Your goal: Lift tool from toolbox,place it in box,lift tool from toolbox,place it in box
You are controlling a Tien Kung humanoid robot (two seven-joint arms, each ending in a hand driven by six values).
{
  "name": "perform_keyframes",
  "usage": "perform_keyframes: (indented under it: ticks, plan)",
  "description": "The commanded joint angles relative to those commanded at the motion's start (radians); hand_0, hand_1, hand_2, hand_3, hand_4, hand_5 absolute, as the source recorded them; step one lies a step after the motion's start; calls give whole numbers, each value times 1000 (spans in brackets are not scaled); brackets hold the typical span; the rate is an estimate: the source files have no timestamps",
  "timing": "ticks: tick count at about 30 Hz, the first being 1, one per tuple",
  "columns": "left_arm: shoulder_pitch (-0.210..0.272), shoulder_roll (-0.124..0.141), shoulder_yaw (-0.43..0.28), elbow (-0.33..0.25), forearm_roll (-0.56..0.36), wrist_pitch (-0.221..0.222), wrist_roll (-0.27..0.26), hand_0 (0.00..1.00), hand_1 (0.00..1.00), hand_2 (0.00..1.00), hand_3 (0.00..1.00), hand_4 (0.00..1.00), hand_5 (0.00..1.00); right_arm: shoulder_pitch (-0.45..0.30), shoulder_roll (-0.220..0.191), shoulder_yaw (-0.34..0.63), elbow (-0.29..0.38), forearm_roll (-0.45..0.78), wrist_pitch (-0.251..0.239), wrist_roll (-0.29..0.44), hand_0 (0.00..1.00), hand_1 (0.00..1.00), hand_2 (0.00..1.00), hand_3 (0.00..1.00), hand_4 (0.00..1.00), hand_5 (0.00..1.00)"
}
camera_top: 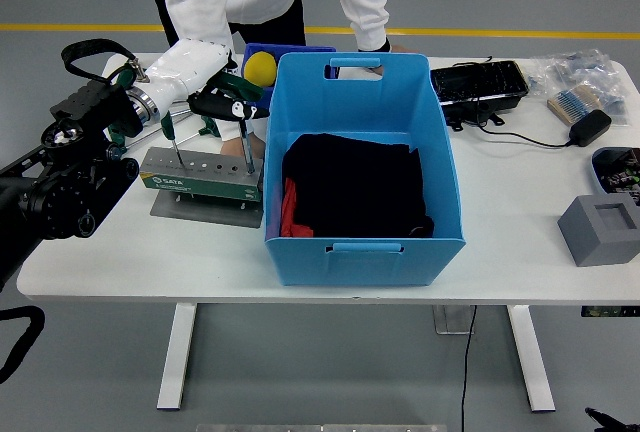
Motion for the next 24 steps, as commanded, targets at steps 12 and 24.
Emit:
perform_keyframes:
  ticks: [12, 24]
  plan:
    - [-2, 4, 22, -6, -11, 10, -15, 166, 2, 26, 26, 817, 674, -15, 1, 14, 0, -22, 3, -4, 619, 603, 673, 546, 785, 658]
    - [-45, 35, 28, -48, -35, 21, -35, 166, 2, 25, 25, 755, 602, -21, 4, 21, -2, -30, 2, -4, 619, 603, 673, 546, 785, 658]
